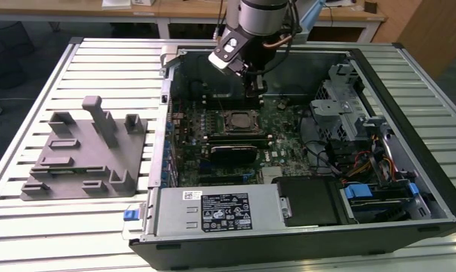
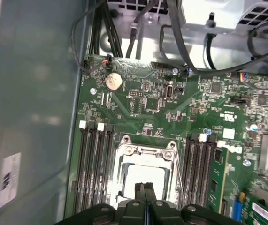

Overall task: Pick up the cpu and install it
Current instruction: 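Install the first cpu locking lever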

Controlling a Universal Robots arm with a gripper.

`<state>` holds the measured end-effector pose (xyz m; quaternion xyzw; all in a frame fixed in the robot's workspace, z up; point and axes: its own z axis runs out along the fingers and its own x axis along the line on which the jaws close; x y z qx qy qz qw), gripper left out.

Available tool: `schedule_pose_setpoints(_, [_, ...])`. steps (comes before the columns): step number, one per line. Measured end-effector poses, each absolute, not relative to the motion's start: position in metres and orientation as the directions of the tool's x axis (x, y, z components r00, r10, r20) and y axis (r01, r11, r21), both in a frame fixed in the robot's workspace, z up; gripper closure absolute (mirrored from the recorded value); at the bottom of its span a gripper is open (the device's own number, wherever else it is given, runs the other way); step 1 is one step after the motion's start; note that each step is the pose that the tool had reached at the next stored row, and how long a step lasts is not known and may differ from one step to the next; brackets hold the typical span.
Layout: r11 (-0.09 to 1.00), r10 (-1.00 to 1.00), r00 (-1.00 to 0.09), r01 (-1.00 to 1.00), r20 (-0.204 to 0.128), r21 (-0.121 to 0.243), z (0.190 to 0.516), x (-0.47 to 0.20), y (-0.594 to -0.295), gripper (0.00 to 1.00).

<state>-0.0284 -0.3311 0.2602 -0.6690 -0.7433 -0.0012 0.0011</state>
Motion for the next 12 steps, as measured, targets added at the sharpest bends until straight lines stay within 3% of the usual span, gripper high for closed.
schedule_pose_setpoints(12, [0.105,0.994,-0.105,0.994,0.003,0.001,0.281,-0.029,-0.331,0.89])
